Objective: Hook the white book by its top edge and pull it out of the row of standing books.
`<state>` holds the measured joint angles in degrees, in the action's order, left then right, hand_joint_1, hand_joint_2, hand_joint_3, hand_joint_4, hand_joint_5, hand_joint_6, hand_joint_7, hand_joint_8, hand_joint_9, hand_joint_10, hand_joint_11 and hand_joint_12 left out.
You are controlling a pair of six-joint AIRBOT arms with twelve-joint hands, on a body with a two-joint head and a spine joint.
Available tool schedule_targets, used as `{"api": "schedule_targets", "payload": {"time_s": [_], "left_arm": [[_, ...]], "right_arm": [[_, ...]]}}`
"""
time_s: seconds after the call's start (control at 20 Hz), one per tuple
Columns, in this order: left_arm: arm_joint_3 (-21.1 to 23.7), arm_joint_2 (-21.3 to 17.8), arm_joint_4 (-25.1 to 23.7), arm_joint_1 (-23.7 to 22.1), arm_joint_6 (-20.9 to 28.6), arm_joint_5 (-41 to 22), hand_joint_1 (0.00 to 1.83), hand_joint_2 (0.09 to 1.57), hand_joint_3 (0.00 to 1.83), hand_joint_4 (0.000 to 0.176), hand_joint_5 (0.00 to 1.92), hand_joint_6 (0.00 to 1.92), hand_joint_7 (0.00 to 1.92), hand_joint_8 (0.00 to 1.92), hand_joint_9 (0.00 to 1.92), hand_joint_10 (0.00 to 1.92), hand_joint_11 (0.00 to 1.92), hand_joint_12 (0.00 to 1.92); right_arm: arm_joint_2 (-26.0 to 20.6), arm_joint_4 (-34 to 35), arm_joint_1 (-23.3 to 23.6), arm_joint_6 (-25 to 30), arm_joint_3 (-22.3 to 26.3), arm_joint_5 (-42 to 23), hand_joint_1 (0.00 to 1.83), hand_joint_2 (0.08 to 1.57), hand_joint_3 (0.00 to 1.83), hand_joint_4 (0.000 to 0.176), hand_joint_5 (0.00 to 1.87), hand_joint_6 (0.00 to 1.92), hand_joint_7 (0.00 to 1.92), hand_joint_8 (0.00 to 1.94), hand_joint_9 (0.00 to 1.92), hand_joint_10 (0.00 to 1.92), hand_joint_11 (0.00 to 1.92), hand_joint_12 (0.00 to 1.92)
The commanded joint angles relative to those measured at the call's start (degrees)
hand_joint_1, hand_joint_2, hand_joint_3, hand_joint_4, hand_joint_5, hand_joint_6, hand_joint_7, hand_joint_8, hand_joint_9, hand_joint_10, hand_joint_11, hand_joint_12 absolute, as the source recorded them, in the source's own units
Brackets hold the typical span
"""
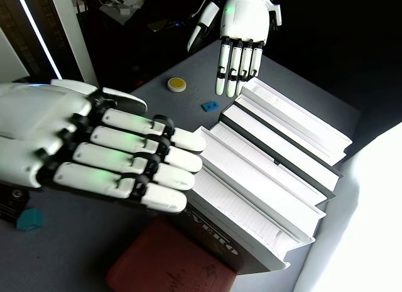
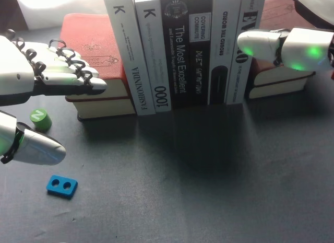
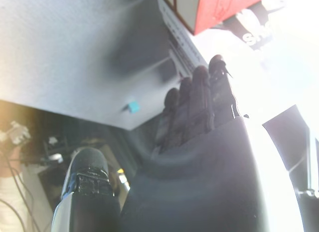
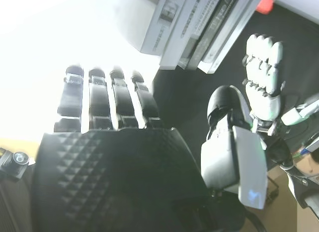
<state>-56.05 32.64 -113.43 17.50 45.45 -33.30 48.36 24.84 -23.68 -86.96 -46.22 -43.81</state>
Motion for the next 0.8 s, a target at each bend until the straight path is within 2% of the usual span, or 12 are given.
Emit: {"api": "schedule_targets", "payload": {"time_s": [0.0, 0.15, 0.75], "left_arm": [[-0.18, 0.05, 2.65, -0.46, -0.06, 1.47, 0.00, 1.17, 0.00, 0.000, 0.00, 0.00, 0.00, 0.00, 0.00, 0.00, 0.01, 0.00], [-0.17, 0.05, 2.66, -0.46, -0.06, 1.47, 0.00, 1.17, 0.00, 0.000, 0.00, 0.00, 0.00, 0.00, 0.00, 0.00, 0.00, 0.00], [-0.18, 0.05, 2.66, -0.42, -0.06, 1.48, 0.00, 1.17, 0.00, 0.000, 0.00, 0.00, 0.00, 0.00, 0.00, 0.00, 0.01, 0.00]], "right_arm": [[0.10, -1.27, 1.14, -0.30, -0.29, -6.79, 0.00, 1.21, 0.02, 0.000, 0.00, 0.00, 0.00, 0.00, 0.00, 0.00, 0.00, 0.00], [1.72, -0.76, 1.18, -3.15, -0.77, -7.08, 0.00, 1.21, 0.02, 0.000, 0.00, 0.00, 0.00, 0.00, 0.00, 0.00, 0.00, 0.00], [3.12, -0.95, 1.02, -5.24, 0.15, -5.35, 0.00, 1.22, 0.01, 0.000, 0.00, 0.00, 0.00, 0.00, 0.00, 0.00, 0.00, 0.00]]}}
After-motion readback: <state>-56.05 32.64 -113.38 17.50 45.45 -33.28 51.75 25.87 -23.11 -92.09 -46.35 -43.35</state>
